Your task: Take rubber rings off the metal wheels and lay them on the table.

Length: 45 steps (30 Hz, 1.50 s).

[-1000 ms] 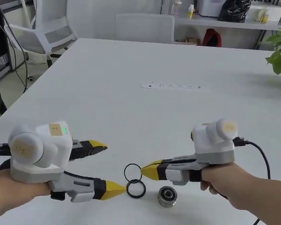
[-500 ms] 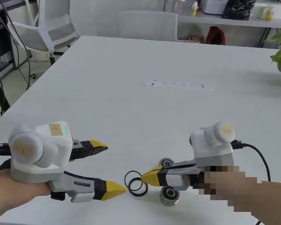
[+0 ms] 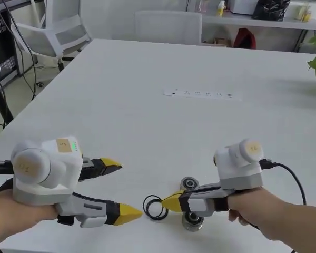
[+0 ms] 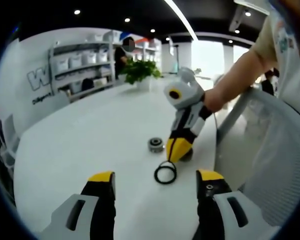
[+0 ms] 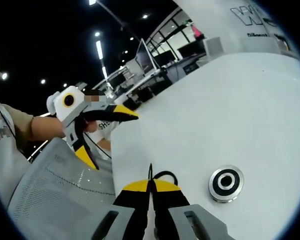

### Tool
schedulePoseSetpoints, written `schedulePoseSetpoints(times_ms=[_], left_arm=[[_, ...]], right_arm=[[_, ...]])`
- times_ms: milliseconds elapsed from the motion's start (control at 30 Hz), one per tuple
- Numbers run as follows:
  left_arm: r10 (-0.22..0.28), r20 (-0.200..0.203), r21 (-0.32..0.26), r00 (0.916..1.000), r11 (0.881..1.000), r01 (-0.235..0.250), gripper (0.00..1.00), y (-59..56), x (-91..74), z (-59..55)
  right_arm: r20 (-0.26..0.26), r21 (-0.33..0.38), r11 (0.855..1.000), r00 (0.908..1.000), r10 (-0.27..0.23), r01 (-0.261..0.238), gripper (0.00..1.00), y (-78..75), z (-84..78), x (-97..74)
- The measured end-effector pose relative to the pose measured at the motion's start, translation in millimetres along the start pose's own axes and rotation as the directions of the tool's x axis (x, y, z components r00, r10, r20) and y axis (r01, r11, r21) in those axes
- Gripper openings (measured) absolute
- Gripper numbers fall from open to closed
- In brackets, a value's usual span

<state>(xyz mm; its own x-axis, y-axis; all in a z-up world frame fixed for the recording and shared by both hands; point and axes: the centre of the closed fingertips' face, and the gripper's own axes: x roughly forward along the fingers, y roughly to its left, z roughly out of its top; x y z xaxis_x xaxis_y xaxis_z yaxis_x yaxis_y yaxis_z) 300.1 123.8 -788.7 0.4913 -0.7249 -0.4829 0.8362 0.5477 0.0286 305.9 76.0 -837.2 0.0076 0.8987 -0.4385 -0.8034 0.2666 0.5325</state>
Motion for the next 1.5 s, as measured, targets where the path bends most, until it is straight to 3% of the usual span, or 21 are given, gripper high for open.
schedulePoseSetpoints(times_ms=[233, 467, 667, 900, 1500], left_arm=[[-0.001, -0.005, -0.005, 1.0, 1.0, 0.001, 0.66, -0.4, 0.1, -1.6], [-0.001, -0.007, -0.009, 1.0, 1.0, 0.001, 0.66, -1.4, 0.3, -2.4], [0.001, -0.01, -0.015, 1.0, 1.0, -0.001, 0.66, -0.7, -1.3, -5.0], [0.0, -0.016, -0.019, 0.9999, 1.0, 0.0, 0.65, -0.8, -1.7, -6.9], [-0.006, -0.025, -0.02, 0.9997, 1.0, 0.005, 0.65, -0.6, 0.0, -8.6]], right_arm=[[-0.007, 0.017, 1.0, 0.9998, -0.017, 0.017, 0.0, -5.4, -2.7, -0.7], [-0.047, 0.014, 0.999, 0.9978, -0.047, 0.048, 0.0, -12.1, -11.6, 1.7], [-0.034, 0.034, 0.998, 0.9983, -0.048, 0.049, 0.0, -13.7, -8.7, 1.4], [-0.06, 0.046, 0.996, 0.9956, -0.072, 0.075, 0.03, -18.2, -14.7, 3.1], [-0.009, 0.029, 0.996, 0.9961, -0.088, 0.088, 0.16, -16.6, -1.6, -6.1]])
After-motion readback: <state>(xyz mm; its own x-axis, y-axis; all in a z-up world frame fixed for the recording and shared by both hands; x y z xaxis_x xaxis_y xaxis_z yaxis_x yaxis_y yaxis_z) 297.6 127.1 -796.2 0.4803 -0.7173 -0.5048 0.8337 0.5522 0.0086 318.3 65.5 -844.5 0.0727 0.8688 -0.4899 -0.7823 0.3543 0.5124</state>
